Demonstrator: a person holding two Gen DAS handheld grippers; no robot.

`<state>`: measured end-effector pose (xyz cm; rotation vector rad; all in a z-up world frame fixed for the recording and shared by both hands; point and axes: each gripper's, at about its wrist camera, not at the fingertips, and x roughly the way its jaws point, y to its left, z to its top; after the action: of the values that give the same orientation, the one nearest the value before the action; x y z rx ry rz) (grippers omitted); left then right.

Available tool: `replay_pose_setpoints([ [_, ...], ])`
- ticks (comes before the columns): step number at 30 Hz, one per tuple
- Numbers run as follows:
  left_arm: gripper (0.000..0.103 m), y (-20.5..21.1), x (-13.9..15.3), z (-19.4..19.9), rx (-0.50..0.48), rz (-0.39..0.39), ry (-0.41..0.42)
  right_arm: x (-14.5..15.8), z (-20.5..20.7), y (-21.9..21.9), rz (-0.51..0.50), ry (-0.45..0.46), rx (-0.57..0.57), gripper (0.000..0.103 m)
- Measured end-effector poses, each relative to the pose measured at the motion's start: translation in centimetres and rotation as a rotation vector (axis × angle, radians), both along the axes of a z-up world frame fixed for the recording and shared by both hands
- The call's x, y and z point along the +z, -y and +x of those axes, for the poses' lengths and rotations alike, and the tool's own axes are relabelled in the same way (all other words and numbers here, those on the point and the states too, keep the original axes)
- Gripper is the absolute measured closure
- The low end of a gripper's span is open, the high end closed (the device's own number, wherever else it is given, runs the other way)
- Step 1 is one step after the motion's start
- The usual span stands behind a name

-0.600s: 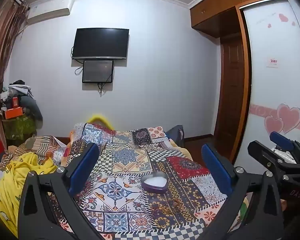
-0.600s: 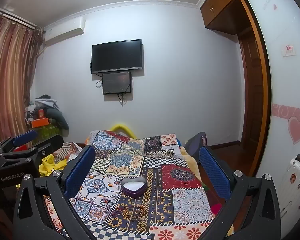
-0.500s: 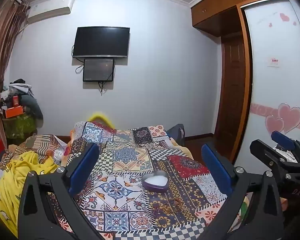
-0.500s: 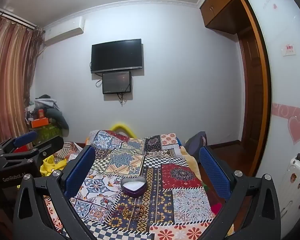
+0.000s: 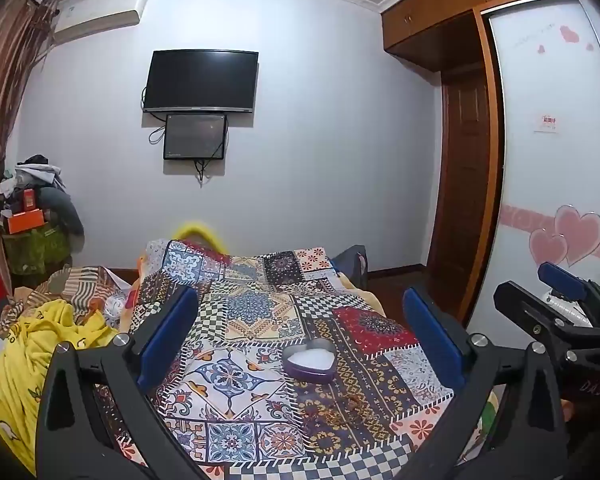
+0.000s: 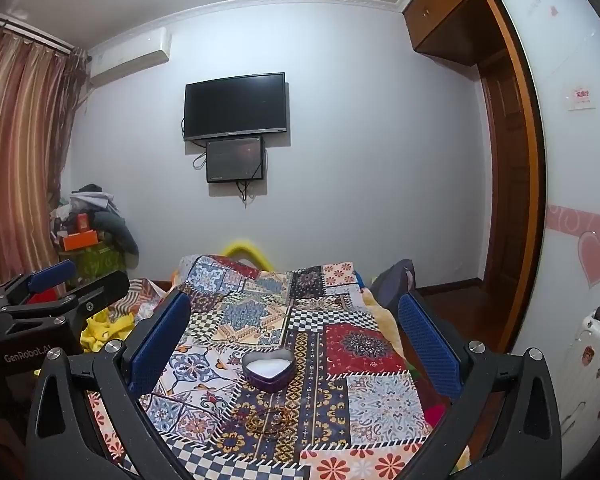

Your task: Organize jewelry

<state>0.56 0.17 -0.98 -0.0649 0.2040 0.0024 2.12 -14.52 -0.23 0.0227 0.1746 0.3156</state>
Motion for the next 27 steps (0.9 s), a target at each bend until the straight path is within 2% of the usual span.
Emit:
replay_pose_setpoints([
  [27, 0.0, -0.36, 0.29, 0.58, 0.004, 0.005, 0.004, -0.28, 0.01, -0.07, -0.001, -0.007, 0.008, 0.0],
])
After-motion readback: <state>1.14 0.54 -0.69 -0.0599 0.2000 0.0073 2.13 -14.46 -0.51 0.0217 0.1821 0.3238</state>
